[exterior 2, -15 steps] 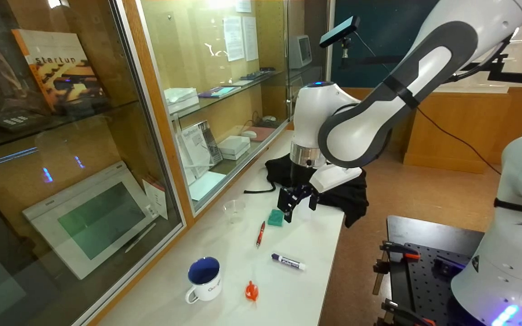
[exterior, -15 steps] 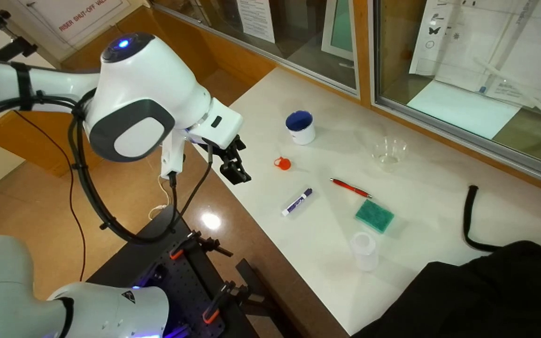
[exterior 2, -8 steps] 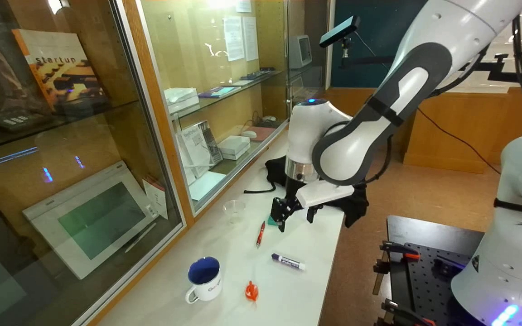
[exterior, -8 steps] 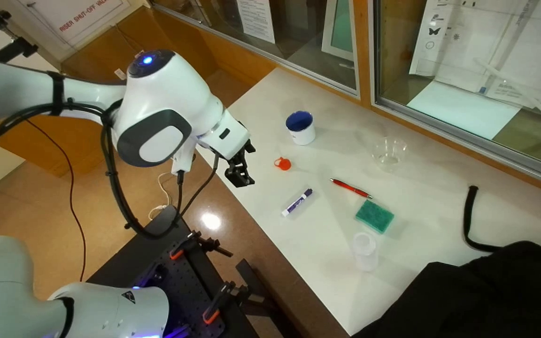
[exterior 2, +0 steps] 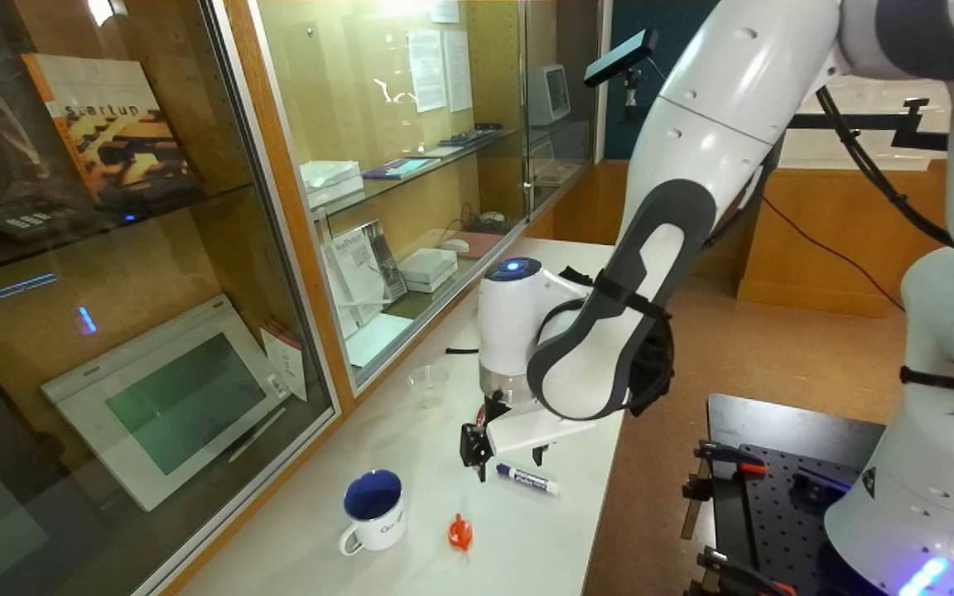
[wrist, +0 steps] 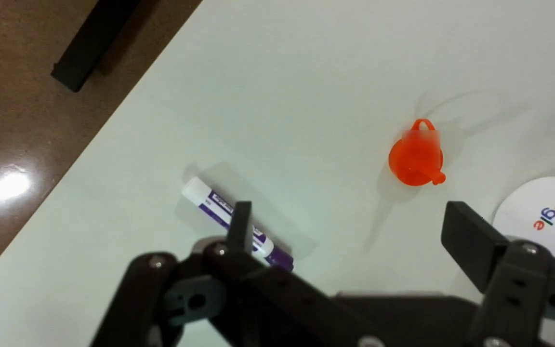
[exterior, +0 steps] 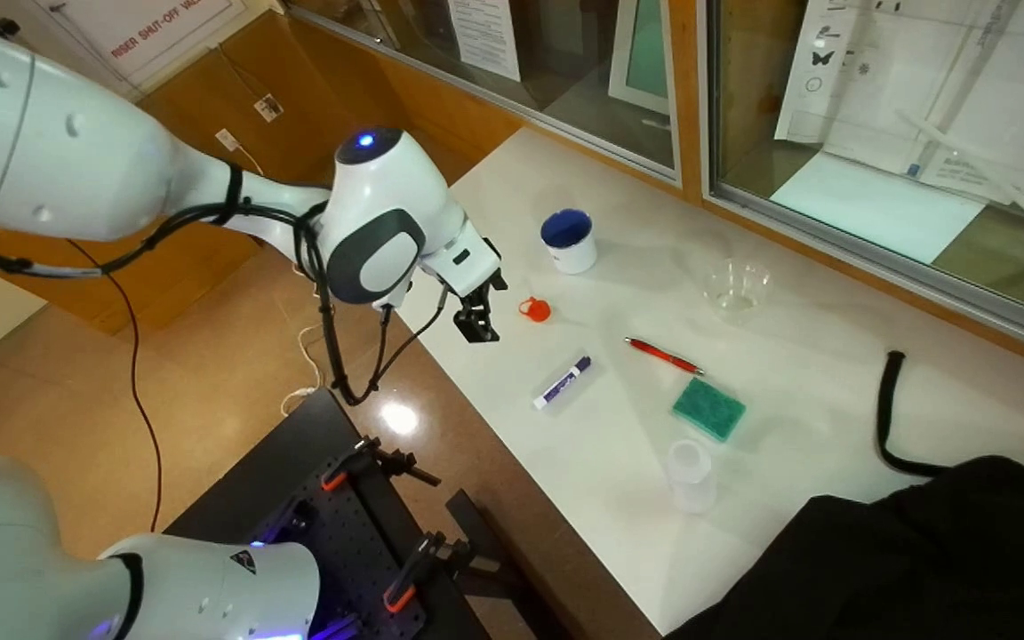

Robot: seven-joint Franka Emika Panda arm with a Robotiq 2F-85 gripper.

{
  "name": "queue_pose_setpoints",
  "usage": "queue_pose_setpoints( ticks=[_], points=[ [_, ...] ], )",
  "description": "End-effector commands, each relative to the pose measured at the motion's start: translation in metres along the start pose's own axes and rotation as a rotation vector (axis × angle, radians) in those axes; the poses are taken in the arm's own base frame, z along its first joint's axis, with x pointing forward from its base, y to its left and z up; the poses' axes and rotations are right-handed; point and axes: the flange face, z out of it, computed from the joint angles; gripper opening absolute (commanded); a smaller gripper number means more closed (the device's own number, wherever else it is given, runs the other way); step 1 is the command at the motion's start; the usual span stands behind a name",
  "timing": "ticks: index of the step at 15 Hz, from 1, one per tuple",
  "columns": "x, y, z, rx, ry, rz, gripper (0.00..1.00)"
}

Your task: Pick up the orange lid and close the bottle

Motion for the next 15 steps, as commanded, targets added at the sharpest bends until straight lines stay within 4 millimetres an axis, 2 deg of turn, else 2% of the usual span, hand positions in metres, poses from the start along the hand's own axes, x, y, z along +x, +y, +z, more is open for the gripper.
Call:
queue_pose_setpoints(
  ticks=[1, 8, 15],
  points=[
    [0.013, -0.026, 0.026, -0.006, 0.002, -0.011, 1.00],
    [0.025, -0.053, 0.061, 0.003, -0.015, -0.053, 1.00],
    [0.016, -0.072, 0.083, 0.010, -0.042, -0.091, 1.00]
  ],
)
